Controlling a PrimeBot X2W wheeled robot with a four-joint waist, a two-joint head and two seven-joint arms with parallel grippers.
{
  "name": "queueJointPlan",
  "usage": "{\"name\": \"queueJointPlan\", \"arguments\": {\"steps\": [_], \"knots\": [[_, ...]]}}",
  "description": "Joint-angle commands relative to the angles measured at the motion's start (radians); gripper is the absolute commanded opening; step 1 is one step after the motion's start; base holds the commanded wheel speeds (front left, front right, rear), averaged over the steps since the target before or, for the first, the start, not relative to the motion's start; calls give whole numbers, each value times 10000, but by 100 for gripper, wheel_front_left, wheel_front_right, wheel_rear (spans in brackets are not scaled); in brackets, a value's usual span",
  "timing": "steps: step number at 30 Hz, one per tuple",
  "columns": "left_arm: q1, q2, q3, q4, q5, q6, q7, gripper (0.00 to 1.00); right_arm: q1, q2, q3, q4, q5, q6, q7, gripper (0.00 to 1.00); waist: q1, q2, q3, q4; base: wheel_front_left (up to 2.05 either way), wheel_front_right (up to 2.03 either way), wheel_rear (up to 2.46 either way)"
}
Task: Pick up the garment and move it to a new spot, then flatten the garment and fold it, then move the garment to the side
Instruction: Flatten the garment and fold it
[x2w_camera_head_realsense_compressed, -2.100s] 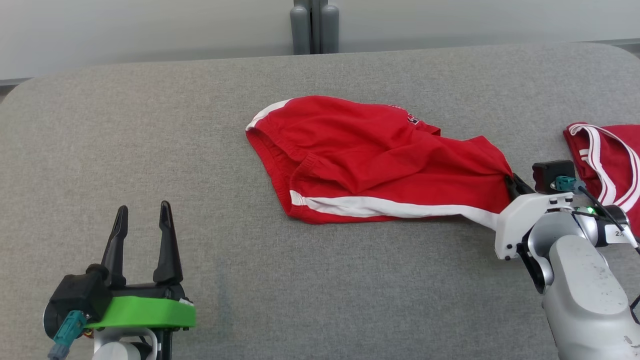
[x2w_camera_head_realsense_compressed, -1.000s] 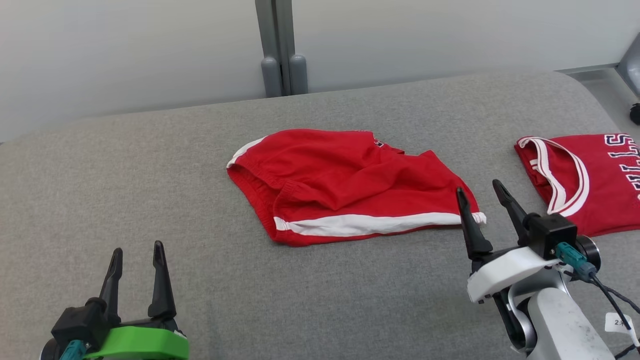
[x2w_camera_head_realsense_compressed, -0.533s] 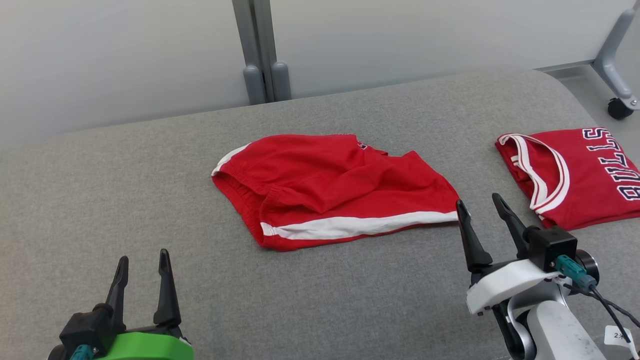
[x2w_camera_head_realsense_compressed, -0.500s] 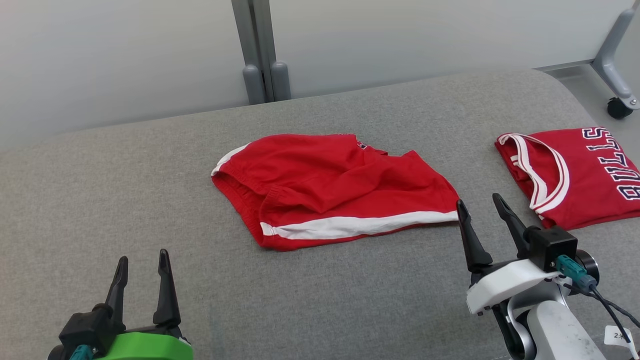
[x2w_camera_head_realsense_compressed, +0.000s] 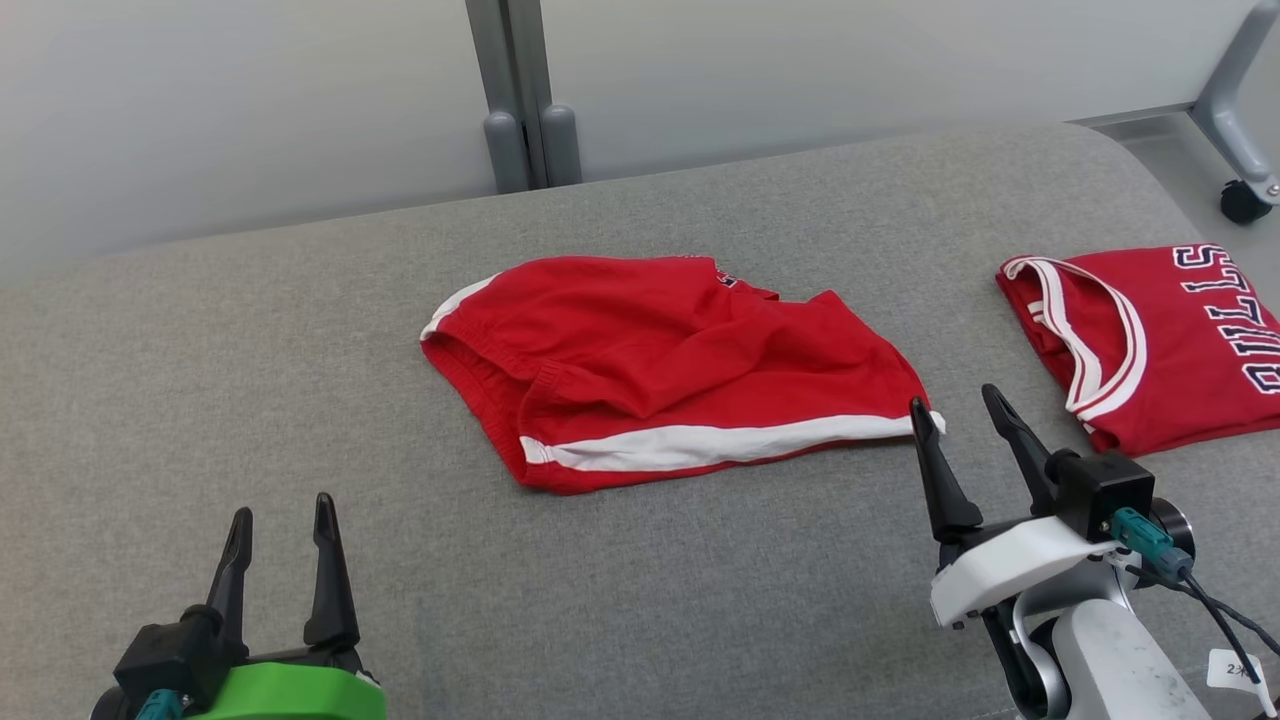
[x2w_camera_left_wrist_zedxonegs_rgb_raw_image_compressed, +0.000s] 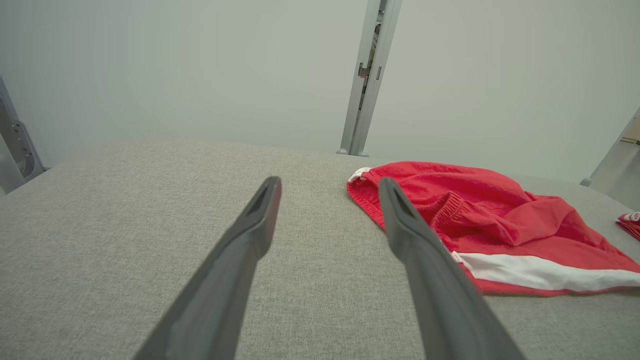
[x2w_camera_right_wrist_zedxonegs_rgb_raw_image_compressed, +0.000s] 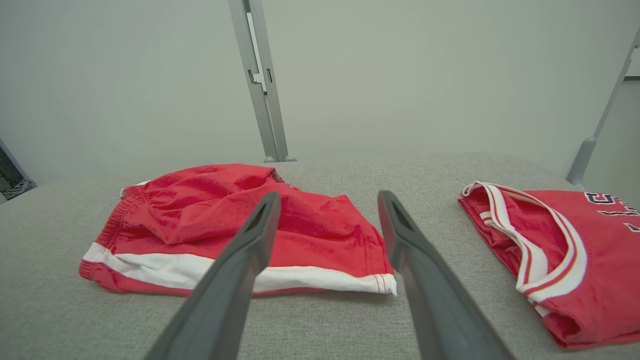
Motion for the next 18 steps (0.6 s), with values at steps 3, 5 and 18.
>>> {"name": "queueJointPlan", "arguments": {"steps": [3, 5, 18], "knots": [[85, 15, 35, 34, 116, -27, -24, 100, -69, -3, -18, 9, 52, -17, -3, 100, 0, 0, 63, -16, 0, 0, 0], [-12, 15, 69, 80, 136, -73, -24, 100, -113, -30, -69, -11, 18, -17, 20, 100, 0, 0, 87, -22, 0, 0, 0], [-1450, 14, -1028, 1121, 45, -298, -11, 100, -819, 61, -994, 545, -32, -17, 1880, 100, 0, 0, 563, 89, 0, 0, 0]]}}
